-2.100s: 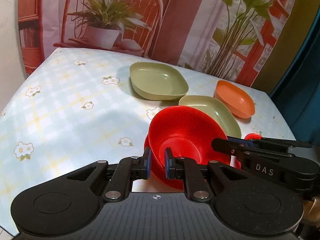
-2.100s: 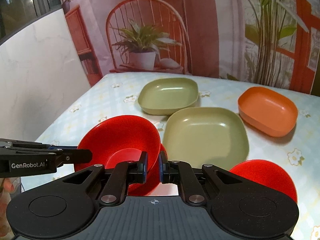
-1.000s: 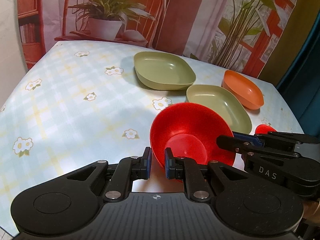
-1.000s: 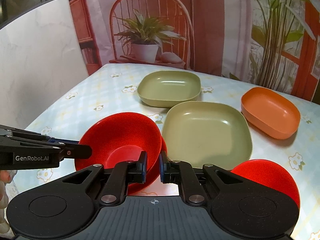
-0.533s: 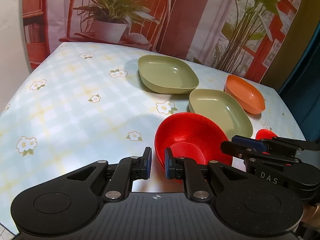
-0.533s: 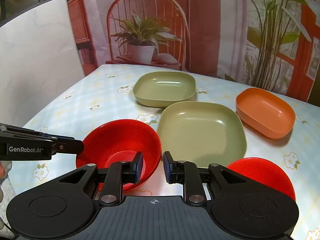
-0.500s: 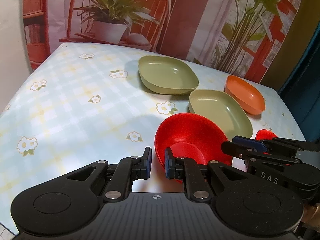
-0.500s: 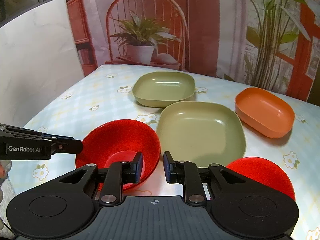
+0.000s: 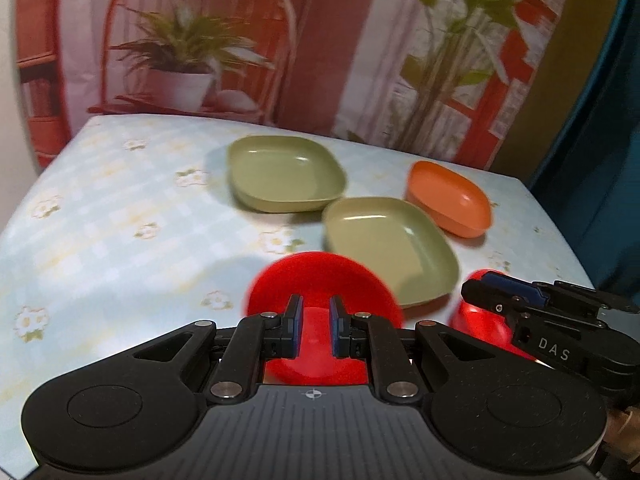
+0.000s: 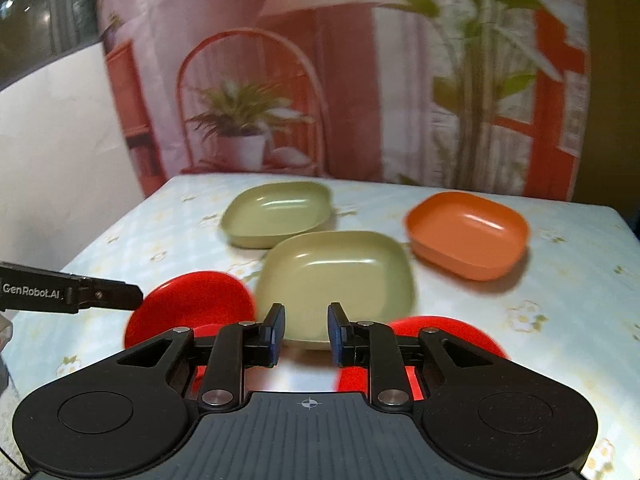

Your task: Organize plates and bowls

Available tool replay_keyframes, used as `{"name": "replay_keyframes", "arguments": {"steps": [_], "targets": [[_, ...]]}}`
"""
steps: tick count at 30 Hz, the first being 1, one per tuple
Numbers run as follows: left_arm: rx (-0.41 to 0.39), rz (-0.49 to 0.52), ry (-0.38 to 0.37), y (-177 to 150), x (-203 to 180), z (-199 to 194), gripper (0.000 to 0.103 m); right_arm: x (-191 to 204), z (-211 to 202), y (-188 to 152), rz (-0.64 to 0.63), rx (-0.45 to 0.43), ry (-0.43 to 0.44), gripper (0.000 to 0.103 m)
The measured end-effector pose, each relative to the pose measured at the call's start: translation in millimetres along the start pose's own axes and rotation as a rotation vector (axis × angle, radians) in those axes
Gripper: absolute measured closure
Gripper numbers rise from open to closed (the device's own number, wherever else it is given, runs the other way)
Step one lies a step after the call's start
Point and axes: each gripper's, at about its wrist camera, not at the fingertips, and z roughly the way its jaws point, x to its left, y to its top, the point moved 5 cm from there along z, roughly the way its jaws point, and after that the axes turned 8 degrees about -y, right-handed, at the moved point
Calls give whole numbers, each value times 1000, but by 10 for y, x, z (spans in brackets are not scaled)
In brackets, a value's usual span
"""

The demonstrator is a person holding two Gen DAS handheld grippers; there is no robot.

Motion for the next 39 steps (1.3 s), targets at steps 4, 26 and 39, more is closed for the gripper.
{"name": "replay_keyframes", "arguments": {"steps": [4, 26, 39], "targets": [[18, 24, -57, 7, -230, 132, 88, -264, -66, -60, 38, -13, -46, 81], [105, 118, -188, -245, -989, 788, 62, -1148, -210, -506, 216, 10, -173, 75], [139, 137, -167, -321, -1022, 875, 80, -1135, -138, -592, 238, 13, -137, 77]]}}
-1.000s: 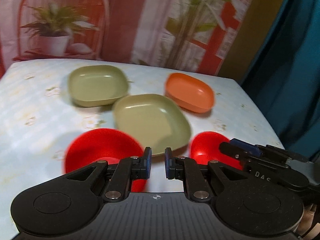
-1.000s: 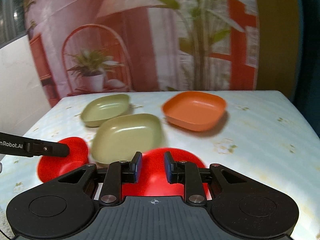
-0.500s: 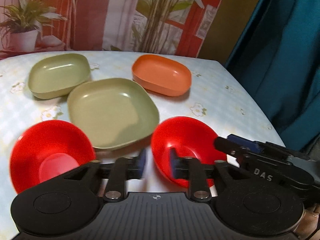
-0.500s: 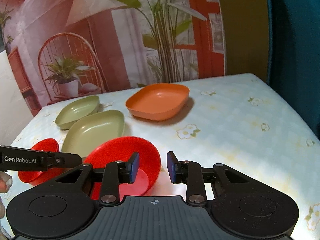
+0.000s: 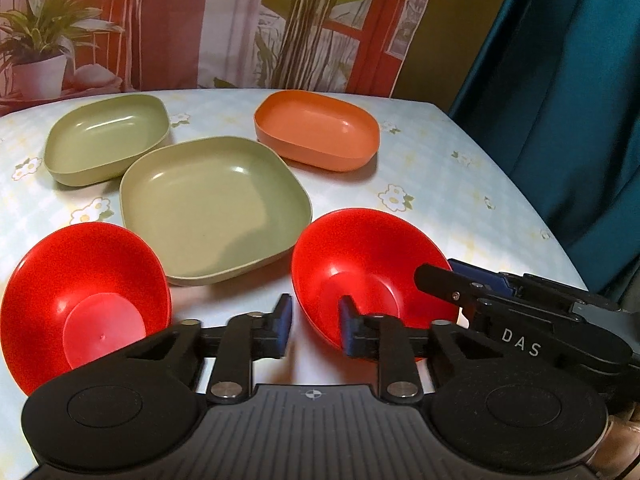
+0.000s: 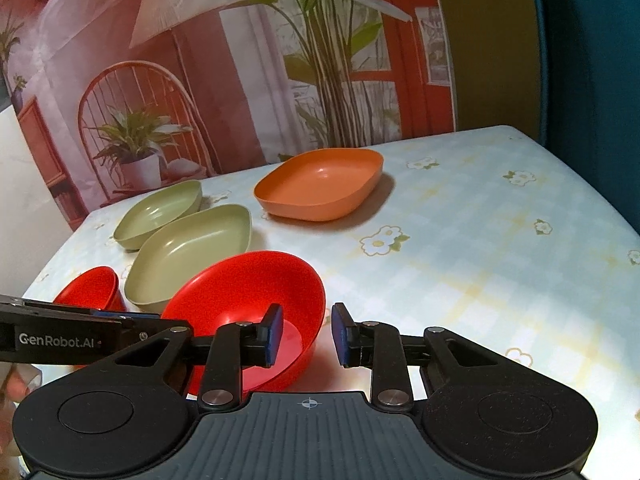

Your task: Organize plates and bowls

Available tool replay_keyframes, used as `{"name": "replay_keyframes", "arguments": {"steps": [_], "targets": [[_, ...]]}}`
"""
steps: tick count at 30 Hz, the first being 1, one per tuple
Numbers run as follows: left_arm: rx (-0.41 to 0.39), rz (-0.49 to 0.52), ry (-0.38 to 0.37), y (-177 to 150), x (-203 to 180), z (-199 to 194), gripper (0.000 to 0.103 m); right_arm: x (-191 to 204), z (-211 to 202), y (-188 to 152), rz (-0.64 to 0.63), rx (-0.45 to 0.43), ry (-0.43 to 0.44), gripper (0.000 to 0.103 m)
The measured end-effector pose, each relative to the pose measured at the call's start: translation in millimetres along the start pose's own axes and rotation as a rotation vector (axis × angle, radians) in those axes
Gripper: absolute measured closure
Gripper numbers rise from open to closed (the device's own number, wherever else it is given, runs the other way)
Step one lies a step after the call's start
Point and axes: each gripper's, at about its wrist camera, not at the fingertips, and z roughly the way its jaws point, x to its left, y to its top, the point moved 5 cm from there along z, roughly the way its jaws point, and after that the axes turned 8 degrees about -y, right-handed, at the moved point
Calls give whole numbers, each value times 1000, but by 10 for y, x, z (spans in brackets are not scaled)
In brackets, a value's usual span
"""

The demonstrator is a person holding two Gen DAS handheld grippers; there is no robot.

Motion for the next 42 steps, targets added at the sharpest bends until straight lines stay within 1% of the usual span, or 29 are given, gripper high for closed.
{"name": "replay_keyframes", "arguments": {"steps": [5, 11, 20, 26, 31, 35, 42], "targets": [[4, 1, 7, -14, -1, 20, 85, -5, 22, -18, 4, 6, 15, 78], [1, -3, 2, -19, 7, 23, 86, -24, 33, -22, 12, 15, 23, 84], [-5, -12, -9, -31, -7, -15, 86, -14, 24, -29, 10, 23, 22, 87], [-33, 2, -16, -22, -39, -115, 85, 16, -36, 8, -3, 9, 17, 87], [-74, 22, -25, 6, -37, -294, 85, 74, -135, 127, -21, -16, 20, 87], [-114, 8, -33, 56, 35, -466, 85, 197, -199, 256, -41, -38, 32, 87], [-158, -18, 3, 98, 232, -728, 85, 538, -227, 395, -79, -50, 72, 87]]}}
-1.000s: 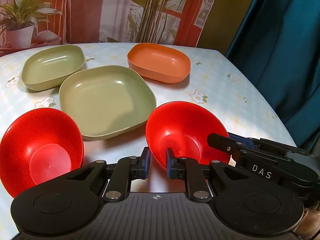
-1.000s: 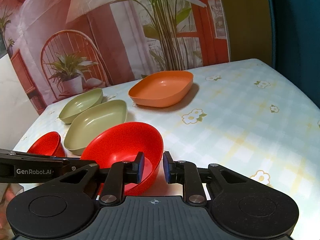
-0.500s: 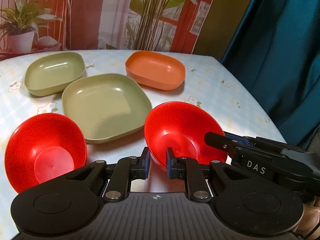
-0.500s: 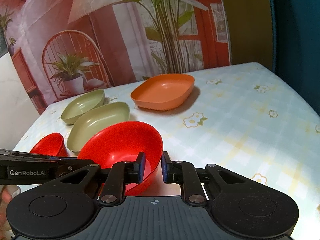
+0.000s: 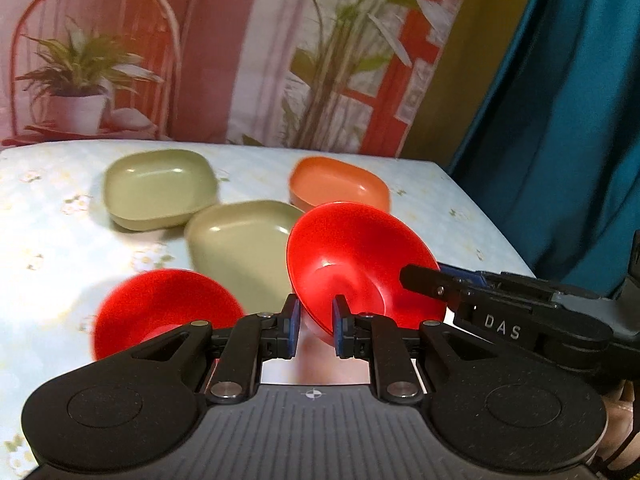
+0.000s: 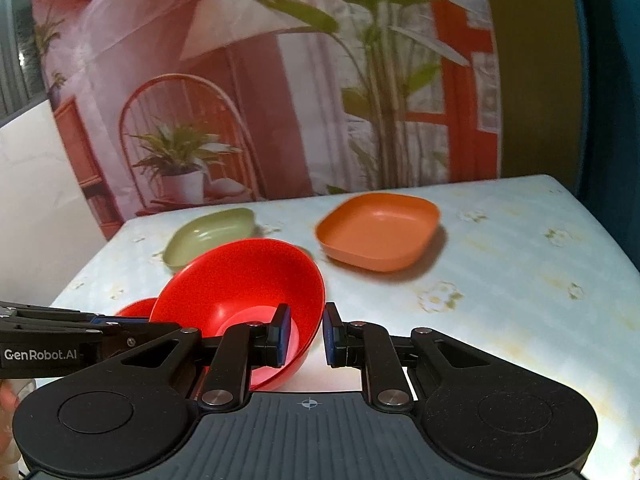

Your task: Organize plates and bowls

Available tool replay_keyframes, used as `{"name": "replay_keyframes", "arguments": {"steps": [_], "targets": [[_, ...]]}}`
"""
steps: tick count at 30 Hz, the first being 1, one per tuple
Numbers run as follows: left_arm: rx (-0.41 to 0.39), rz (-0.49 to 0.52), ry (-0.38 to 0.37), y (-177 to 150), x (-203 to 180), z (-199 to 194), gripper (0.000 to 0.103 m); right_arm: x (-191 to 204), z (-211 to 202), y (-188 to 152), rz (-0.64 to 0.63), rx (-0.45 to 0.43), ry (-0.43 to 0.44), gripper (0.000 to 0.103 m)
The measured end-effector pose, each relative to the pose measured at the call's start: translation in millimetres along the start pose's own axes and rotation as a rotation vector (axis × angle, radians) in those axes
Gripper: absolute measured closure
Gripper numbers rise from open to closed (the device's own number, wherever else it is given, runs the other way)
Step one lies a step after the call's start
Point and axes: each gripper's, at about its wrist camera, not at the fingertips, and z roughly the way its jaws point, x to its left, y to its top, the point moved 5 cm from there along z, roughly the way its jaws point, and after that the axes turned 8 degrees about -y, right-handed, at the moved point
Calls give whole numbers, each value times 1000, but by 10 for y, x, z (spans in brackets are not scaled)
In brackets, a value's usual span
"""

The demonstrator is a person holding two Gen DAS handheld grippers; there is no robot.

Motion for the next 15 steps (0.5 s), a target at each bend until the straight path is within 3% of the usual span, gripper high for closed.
{"name": "replay_keyframes", "arguments": {"steps": [15], "targets": [[-35, -127, 85, -22, 659, -352, 85, 895, 260, 96, -134, 34, 88, 87]]}}
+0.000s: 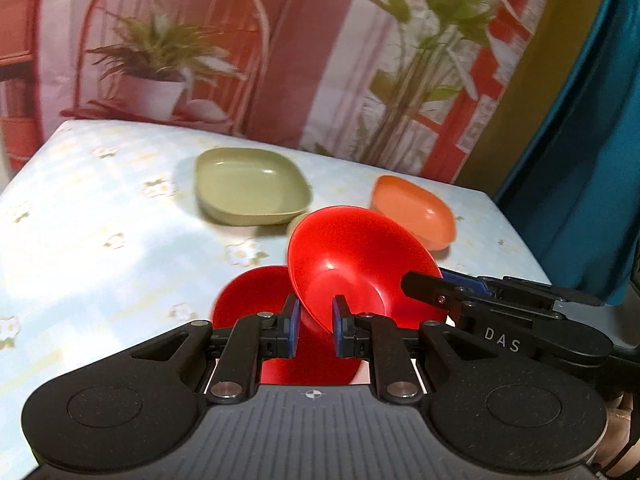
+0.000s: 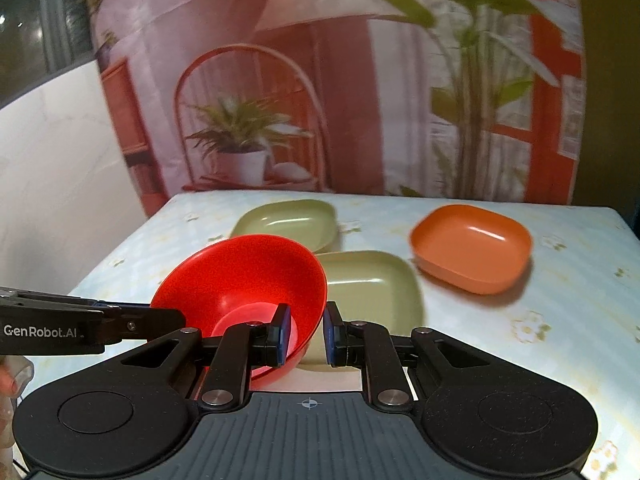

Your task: Organize plates and bowls

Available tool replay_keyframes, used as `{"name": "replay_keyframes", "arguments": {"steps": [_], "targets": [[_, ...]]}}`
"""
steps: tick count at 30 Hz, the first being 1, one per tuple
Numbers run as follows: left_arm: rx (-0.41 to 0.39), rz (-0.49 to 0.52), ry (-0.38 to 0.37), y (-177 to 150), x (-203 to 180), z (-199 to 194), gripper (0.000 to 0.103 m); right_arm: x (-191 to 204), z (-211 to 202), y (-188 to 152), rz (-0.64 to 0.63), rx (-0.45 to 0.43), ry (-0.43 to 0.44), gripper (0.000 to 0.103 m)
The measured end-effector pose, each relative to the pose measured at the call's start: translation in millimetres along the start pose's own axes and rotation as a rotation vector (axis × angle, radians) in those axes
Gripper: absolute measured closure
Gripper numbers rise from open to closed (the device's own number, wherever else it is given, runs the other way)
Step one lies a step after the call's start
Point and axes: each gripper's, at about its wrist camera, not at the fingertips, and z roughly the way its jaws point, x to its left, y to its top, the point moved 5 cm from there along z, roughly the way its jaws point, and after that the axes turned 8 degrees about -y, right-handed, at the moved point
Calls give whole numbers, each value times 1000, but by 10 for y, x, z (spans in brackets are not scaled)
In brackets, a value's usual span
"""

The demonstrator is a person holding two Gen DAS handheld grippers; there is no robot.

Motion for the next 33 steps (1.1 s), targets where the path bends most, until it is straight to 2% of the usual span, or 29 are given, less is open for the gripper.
{"name": "replay_keyframes", "arguments": {"steps": [8, 22, 33], "targets": [[10, -38, 27, -69, 209, -48, 85, 293, 169, -97, -47, 54, 26, 87], [32, -58, 68, -231, 325, -42, 85, 404, 292, -227, -91, 114, 44, 86], [26, -72, 76, -278, 342, -42, 85, 447, 294, -269, -121, 108, 40, 82]]}}
